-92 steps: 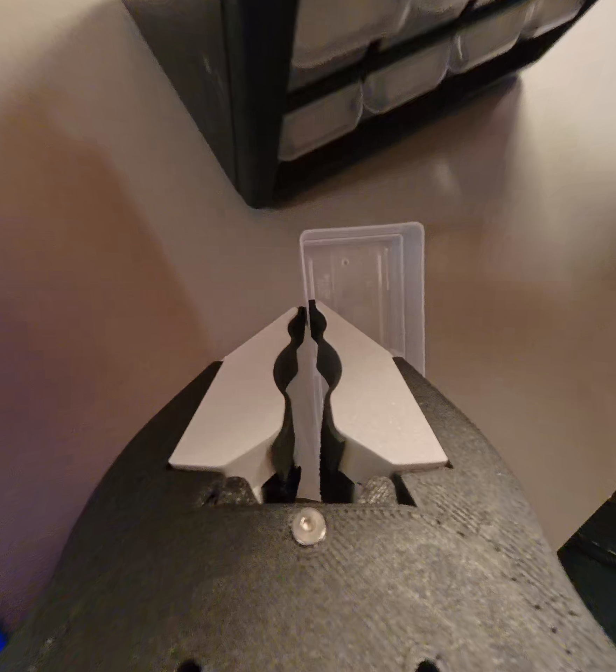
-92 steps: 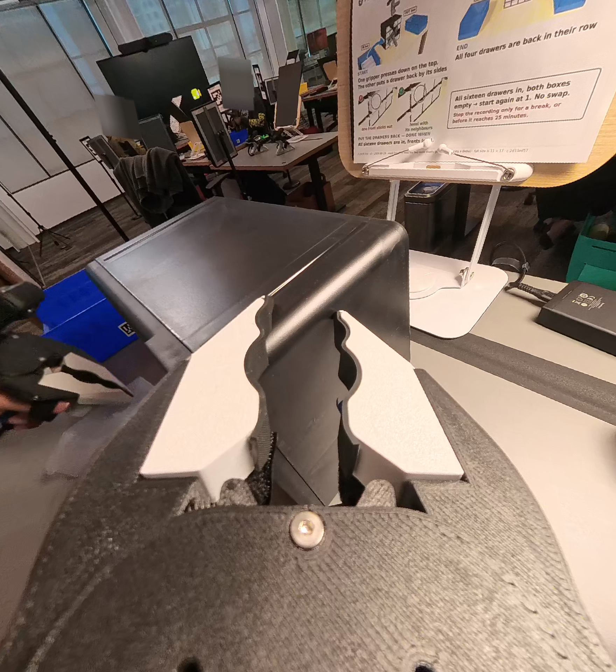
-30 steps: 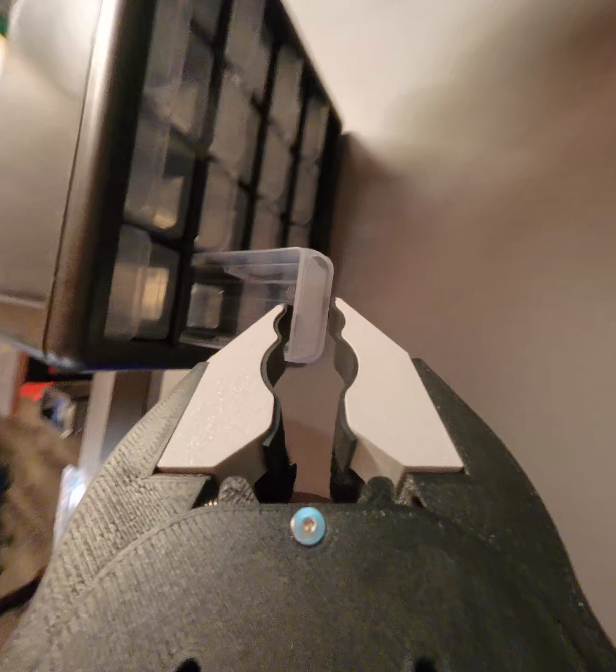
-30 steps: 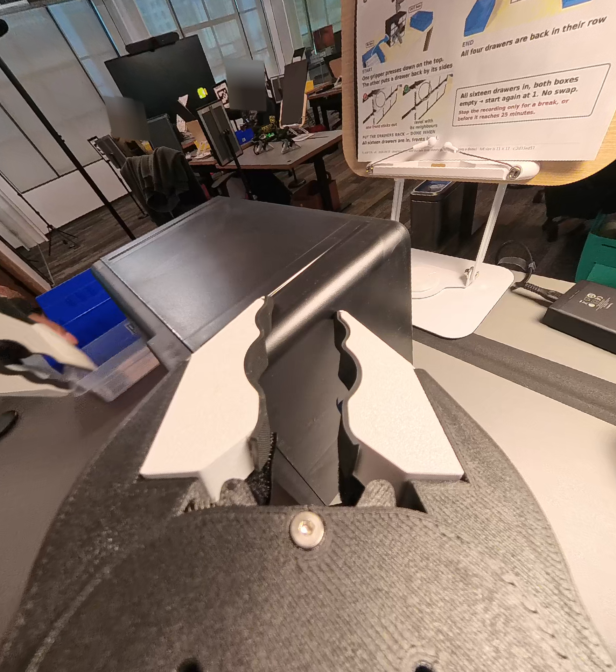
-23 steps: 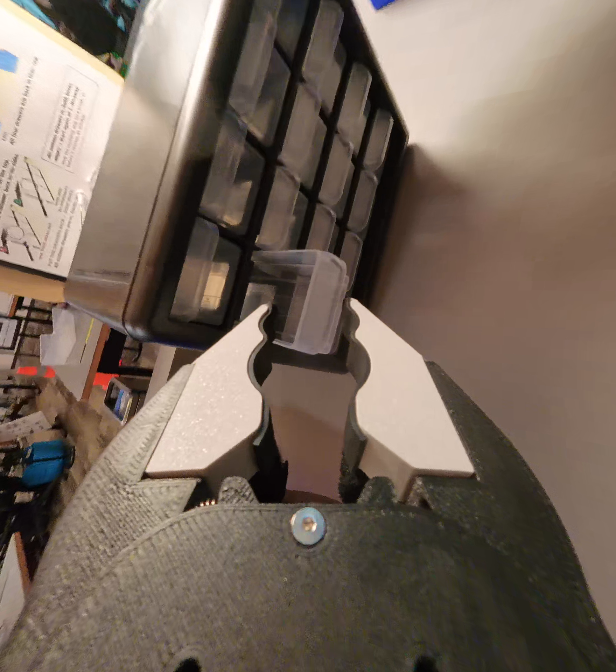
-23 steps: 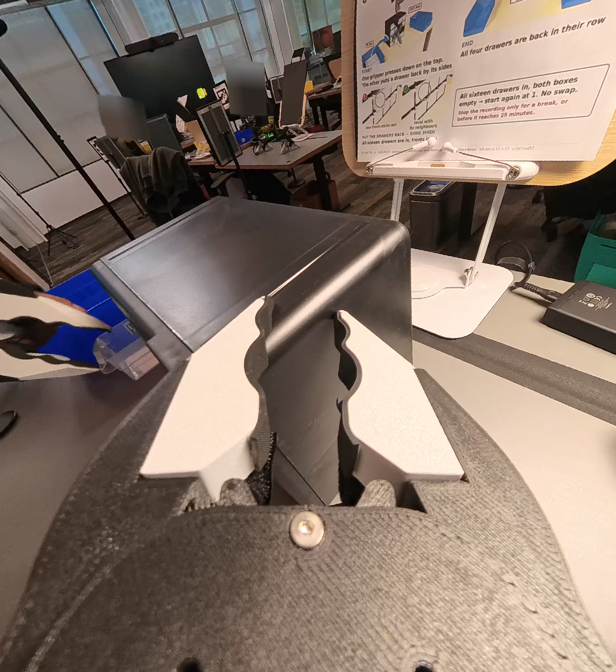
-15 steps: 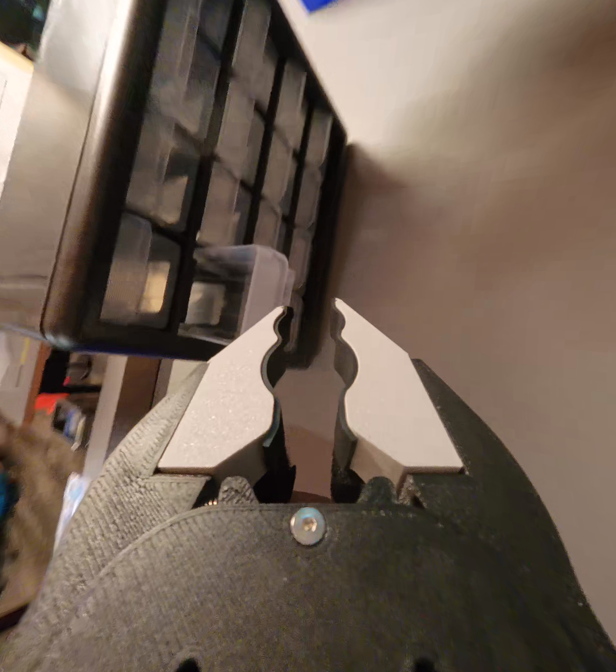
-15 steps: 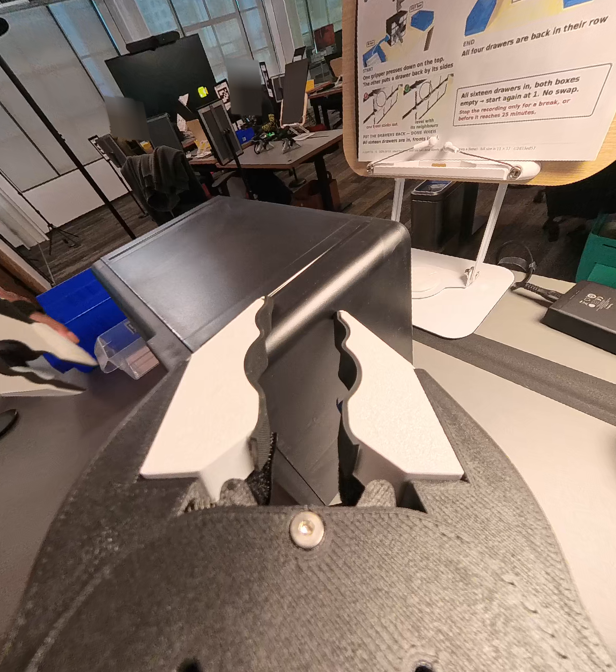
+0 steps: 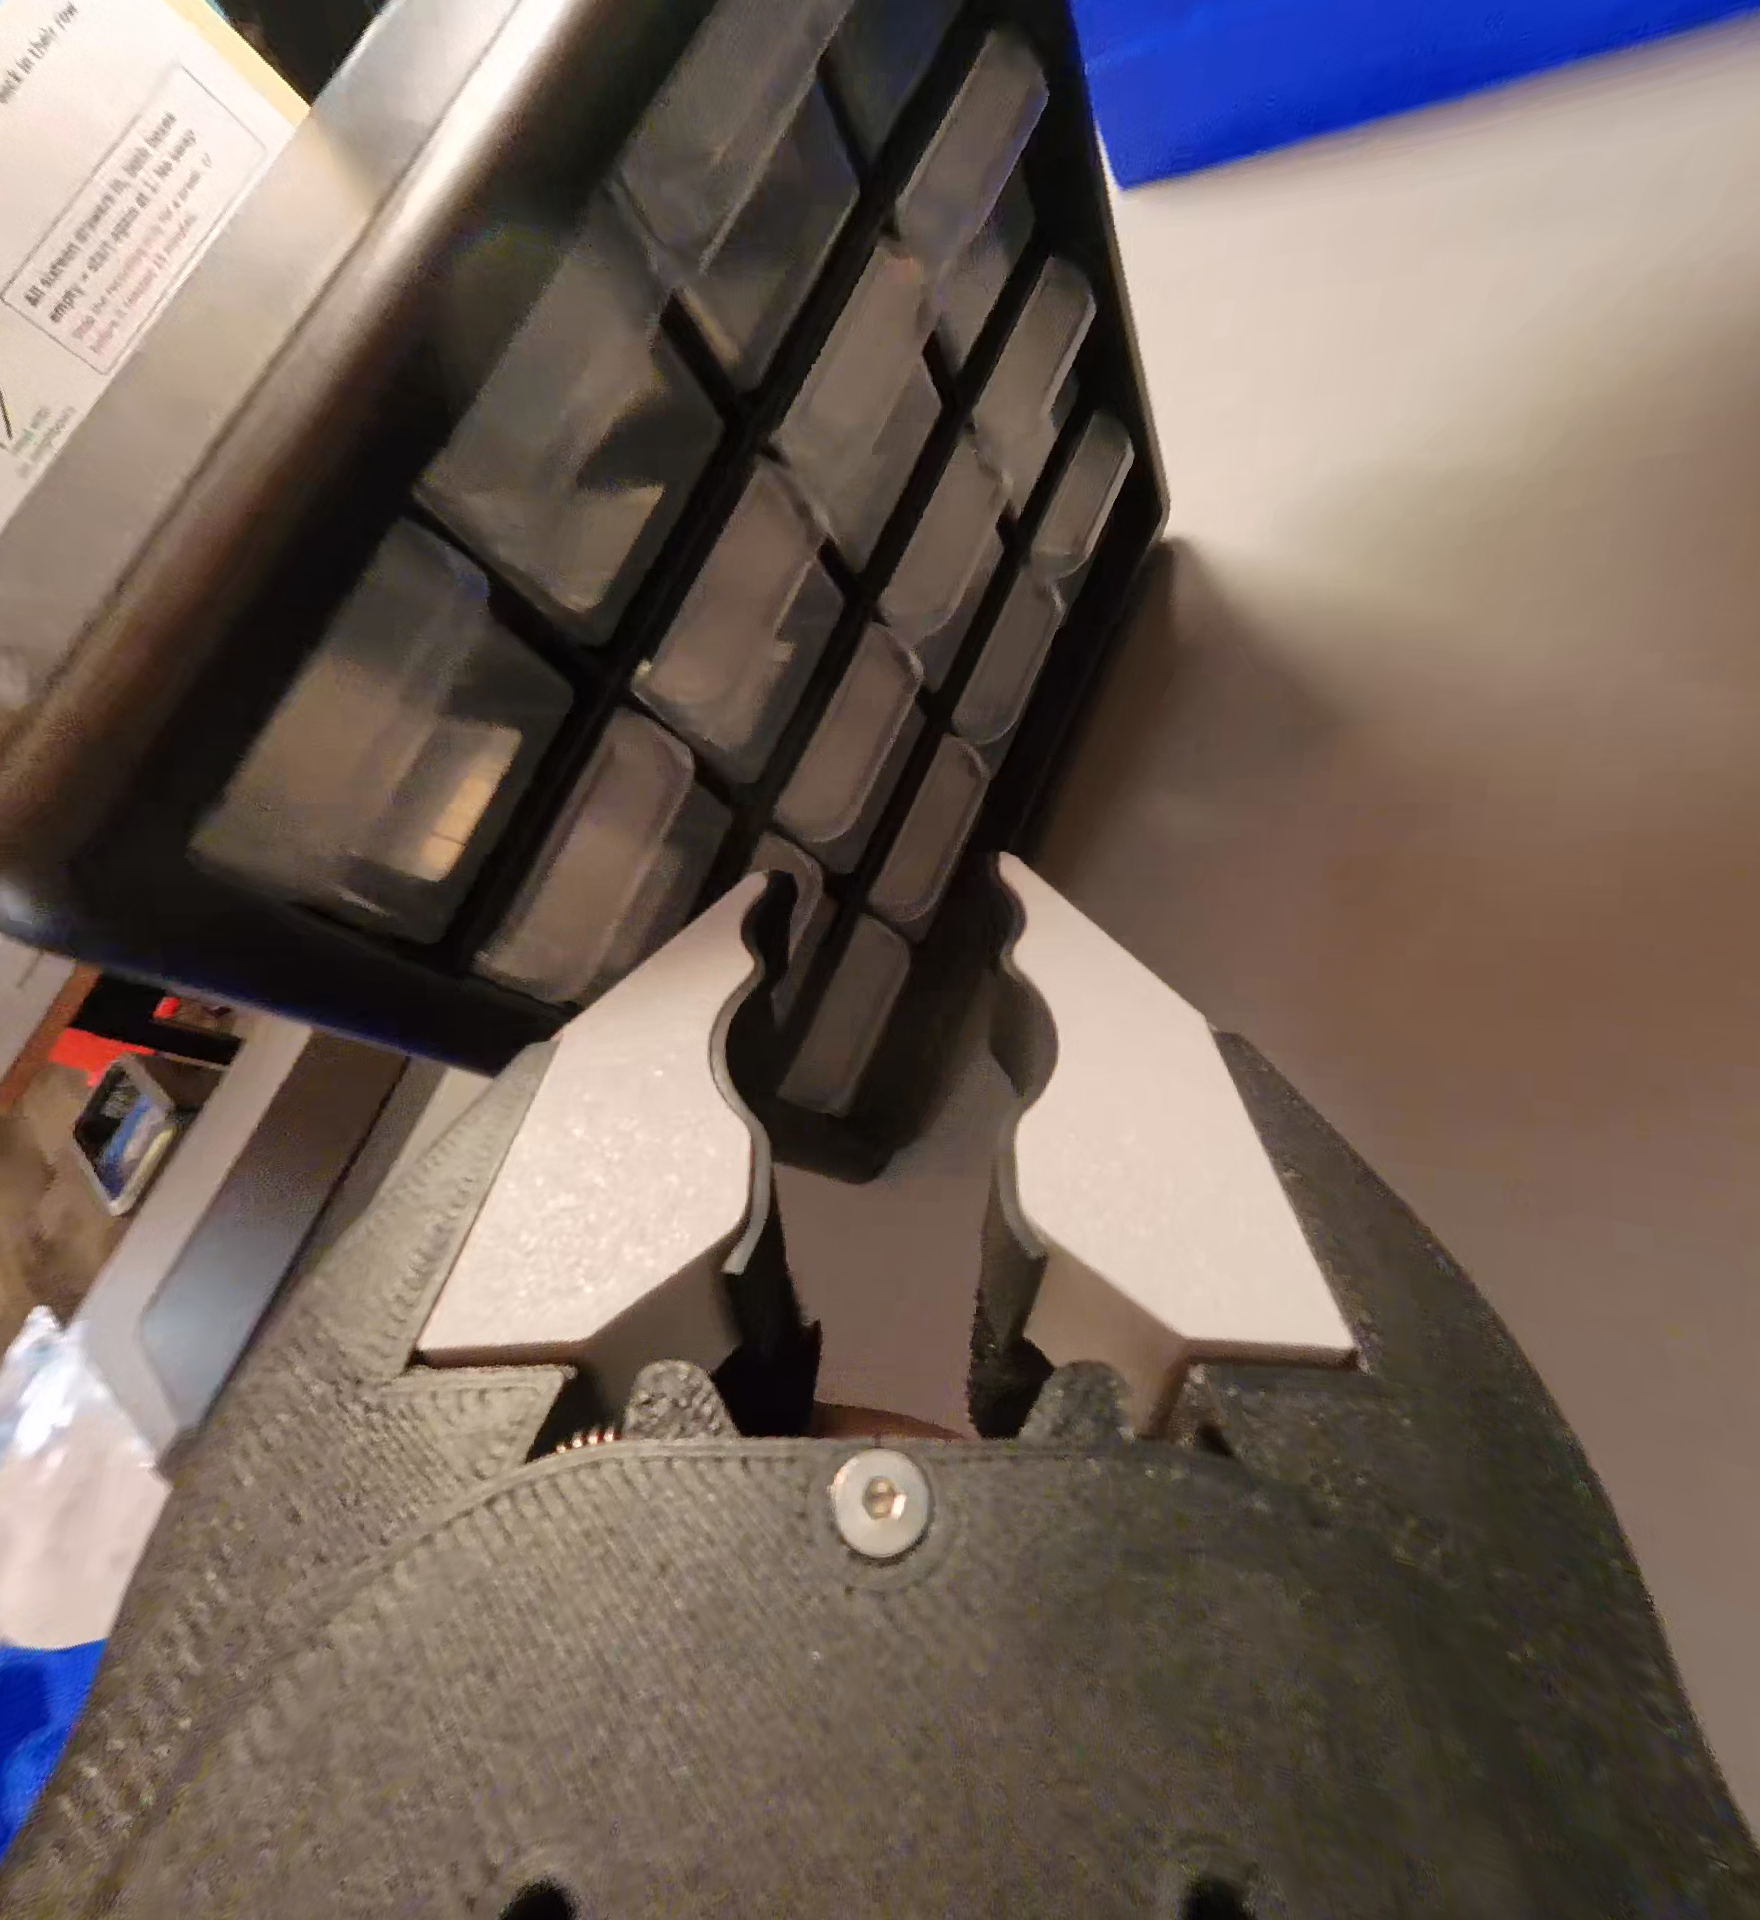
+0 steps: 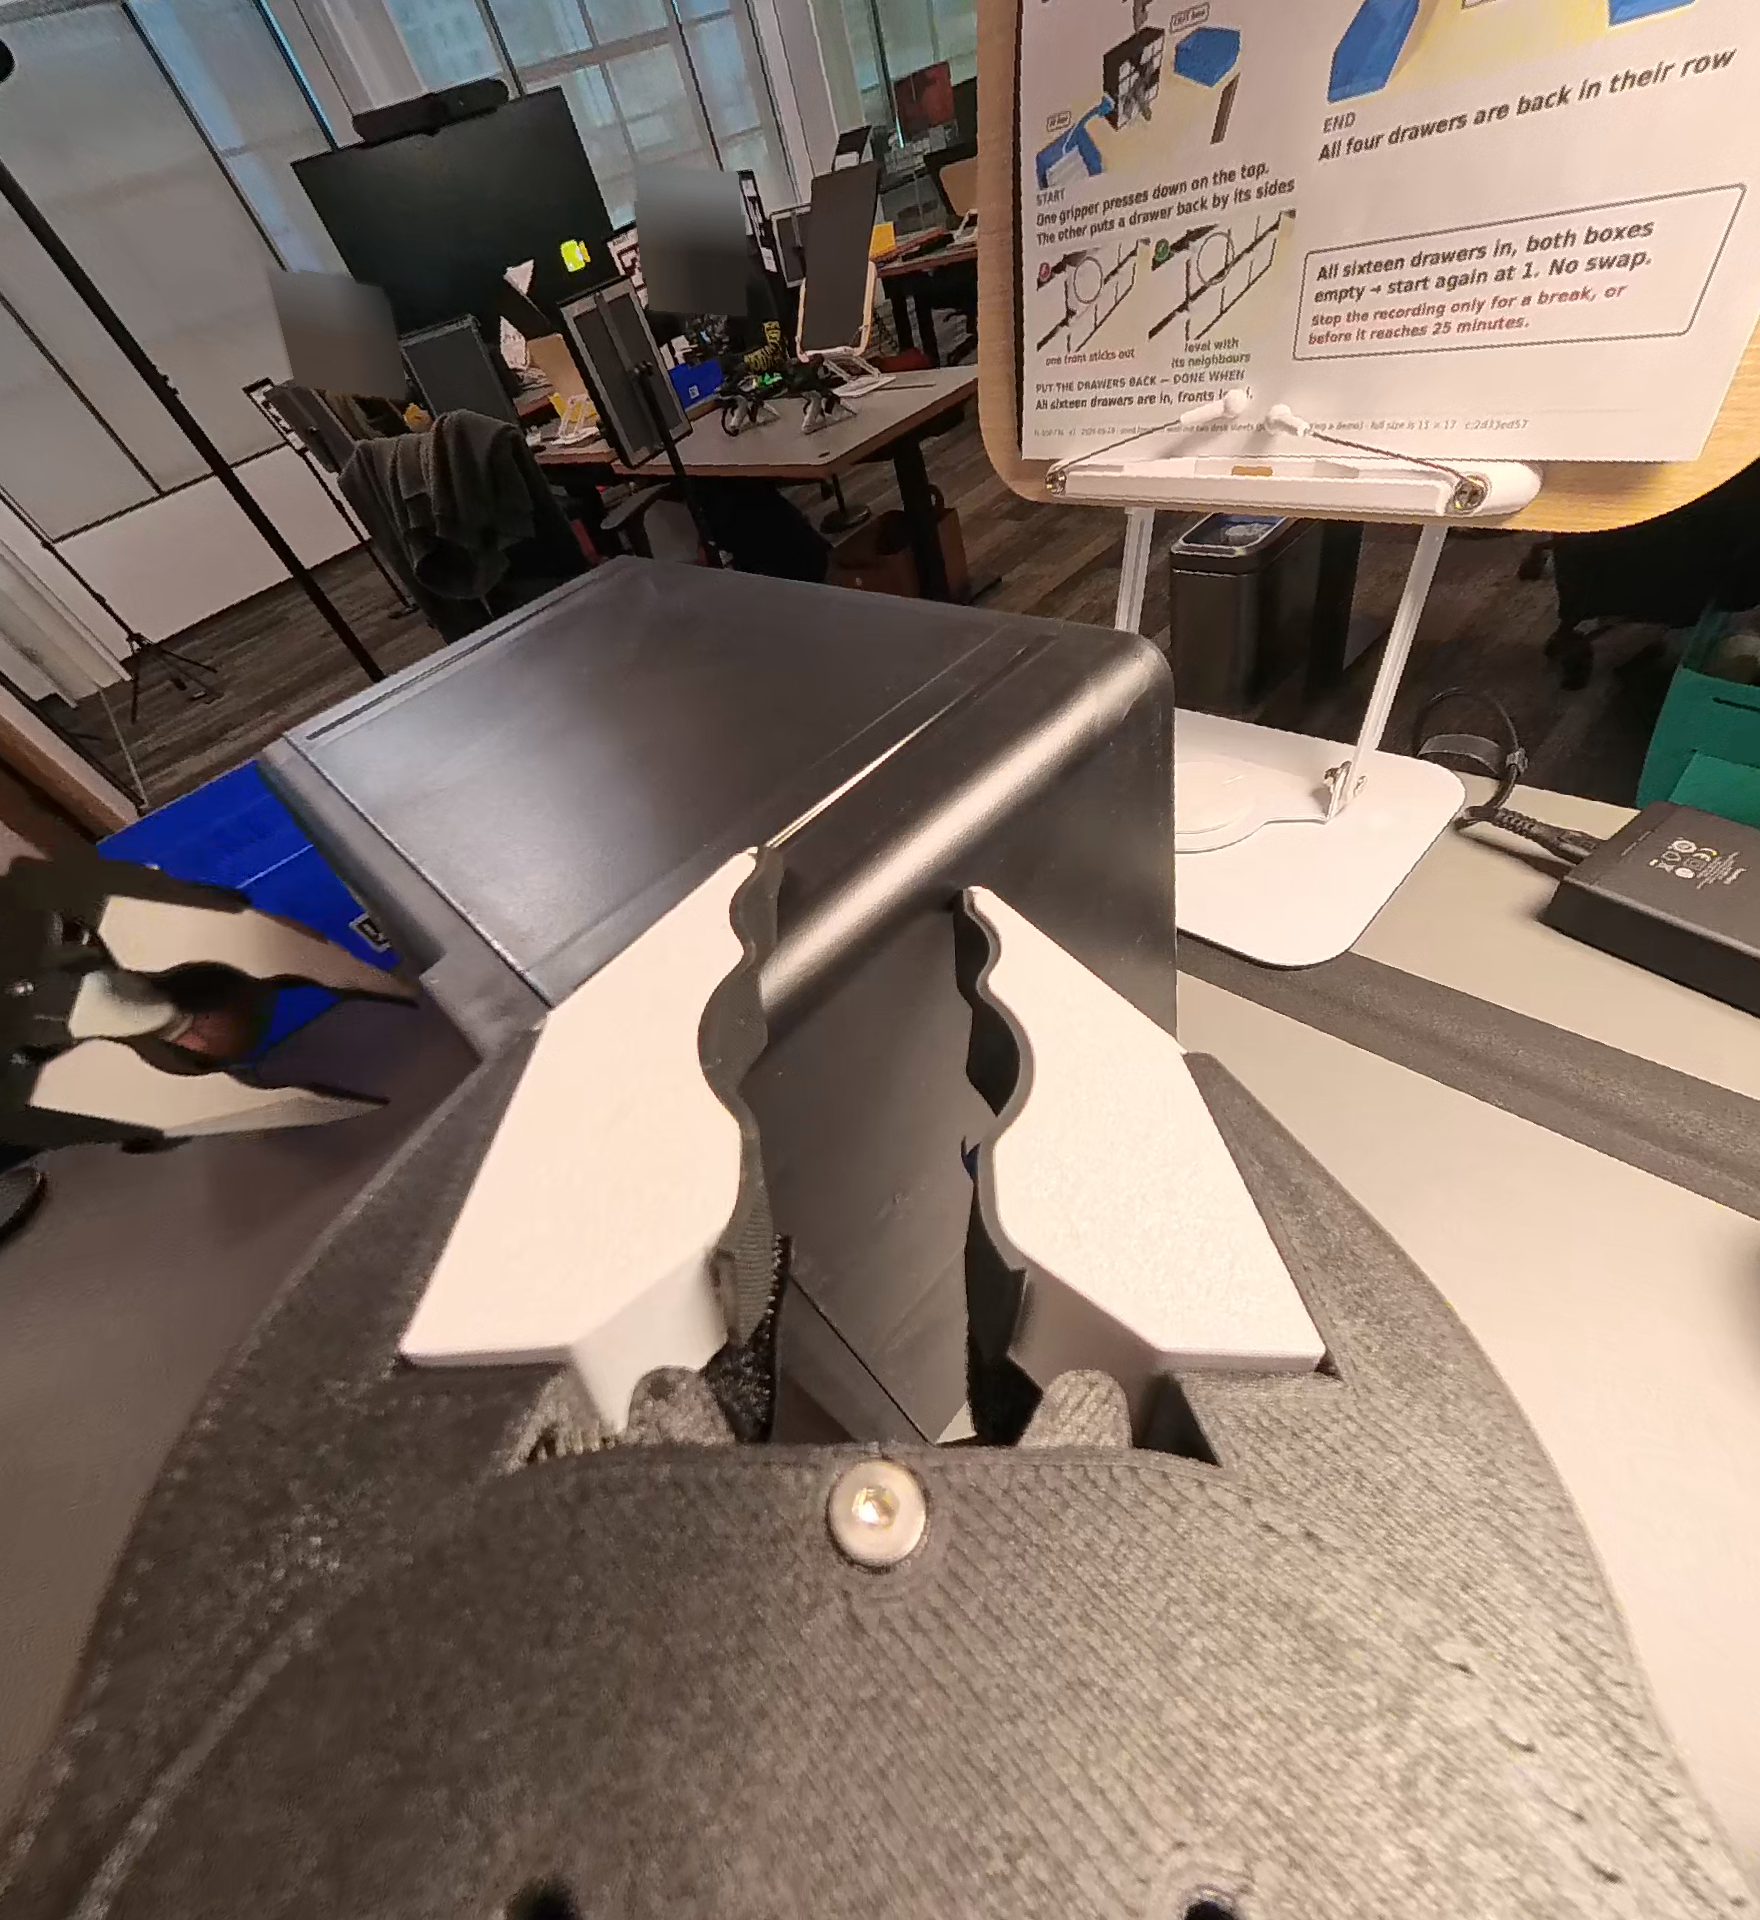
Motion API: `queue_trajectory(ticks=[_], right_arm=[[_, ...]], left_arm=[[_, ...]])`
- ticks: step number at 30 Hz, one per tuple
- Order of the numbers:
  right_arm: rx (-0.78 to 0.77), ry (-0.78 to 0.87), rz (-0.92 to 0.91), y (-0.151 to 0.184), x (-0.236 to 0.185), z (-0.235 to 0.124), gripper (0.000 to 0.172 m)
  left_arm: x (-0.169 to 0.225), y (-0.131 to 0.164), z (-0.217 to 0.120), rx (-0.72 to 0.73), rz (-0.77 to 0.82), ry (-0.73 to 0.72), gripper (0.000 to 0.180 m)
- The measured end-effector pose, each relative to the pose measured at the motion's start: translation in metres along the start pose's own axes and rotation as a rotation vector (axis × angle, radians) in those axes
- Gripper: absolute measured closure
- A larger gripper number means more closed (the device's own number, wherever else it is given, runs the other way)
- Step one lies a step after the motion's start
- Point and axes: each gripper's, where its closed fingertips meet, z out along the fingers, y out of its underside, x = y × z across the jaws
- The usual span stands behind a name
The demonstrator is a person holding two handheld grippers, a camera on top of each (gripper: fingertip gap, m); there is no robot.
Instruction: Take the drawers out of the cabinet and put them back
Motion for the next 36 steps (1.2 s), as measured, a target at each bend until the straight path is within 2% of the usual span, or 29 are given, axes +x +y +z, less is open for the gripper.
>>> queue_trajectory(ticks=[10, 18, 25, 28, 31, 36], right_arm=[[0.0, 0.016, -0.013, -0.001, 0.0, 0.0, 0.135], [0.019, 0.059, -0.054, -0.007, 0.002, -0.006, 0.136], [0.153, 0.13, -0.102, -0.034, -0.009, -0.05, 0.133], [0.203, 0.179, -0.122, -0.007, -0.021, -0.077, 0.13], [0.269, 0.205, -0.097, 0.038, -0.03, -0.099, 0.131], [0.327, 0.272, -0.074, 0.102, -0.043, -0.143, 0.13]], left_arm=[[0.046, 0.044, -0.007, 0.181, -0.289, -0.083, 0.145], [0.043, 0.044, -0.04, 0.257, -0.321, -0.259, 0.141], [0.034, 0.044, -0.078, 0.391, -0.451, -0.346, 0.142], [0.034, 0.047, -0.096, 0.447, -0.516, -0.36, 0.142], [0.037, 0.05, -0.11, 0.475, -0.569, -0.36, 0.142], [0.046, 0.054, -0.129, 0.48, -0.547, -0.401, 0.141]])
